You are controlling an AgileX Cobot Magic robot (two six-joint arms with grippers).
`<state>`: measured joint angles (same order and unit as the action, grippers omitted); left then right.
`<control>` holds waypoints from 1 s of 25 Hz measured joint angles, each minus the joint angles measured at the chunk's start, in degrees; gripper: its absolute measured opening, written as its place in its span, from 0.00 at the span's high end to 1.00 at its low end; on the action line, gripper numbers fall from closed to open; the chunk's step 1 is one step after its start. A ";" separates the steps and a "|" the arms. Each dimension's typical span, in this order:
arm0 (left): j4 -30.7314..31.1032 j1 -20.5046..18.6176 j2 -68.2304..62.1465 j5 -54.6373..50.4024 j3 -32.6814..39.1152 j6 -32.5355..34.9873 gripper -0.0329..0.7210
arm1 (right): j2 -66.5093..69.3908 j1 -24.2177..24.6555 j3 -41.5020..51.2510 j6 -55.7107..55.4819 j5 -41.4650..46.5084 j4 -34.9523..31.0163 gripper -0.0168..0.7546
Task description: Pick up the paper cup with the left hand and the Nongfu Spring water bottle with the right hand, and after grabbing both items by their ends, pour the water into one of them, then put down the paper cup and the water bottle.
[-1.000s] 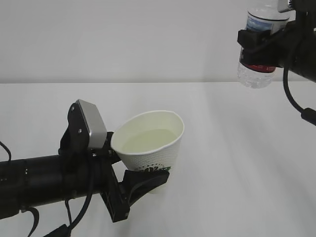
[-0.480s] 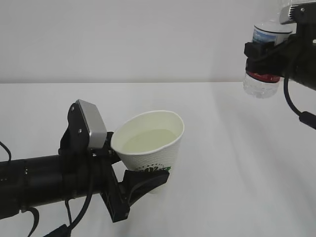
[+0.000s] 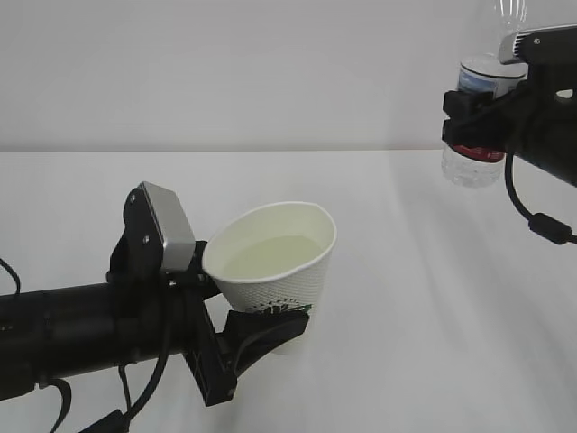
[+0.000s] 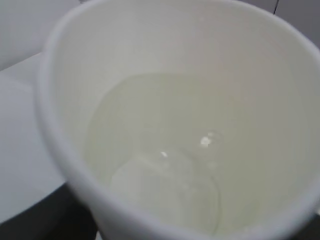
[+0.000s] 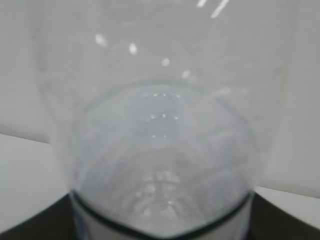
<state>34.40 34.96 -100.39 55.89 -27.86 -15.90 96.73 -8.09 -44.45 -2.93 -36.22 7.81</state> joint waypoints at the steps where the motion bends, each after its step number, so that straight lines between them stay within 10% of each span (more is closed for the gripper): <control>1: 0.00 0.00 0.00 0.00 0.00 0.00 0.26 | 0.35 0.00 0.00 0.88 -0.42 -0.88 0.49; 25: -6.41 0.00 0.00 0.00 0.00 0.00 0.26 | 5.01 0.00 0.00 3.68 -4.93 -4.80 0.49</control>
<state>27.99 34.96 -100.39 55.89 -27.86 -15.90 101.74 -8.09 -44.45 0.76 -41.15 3.01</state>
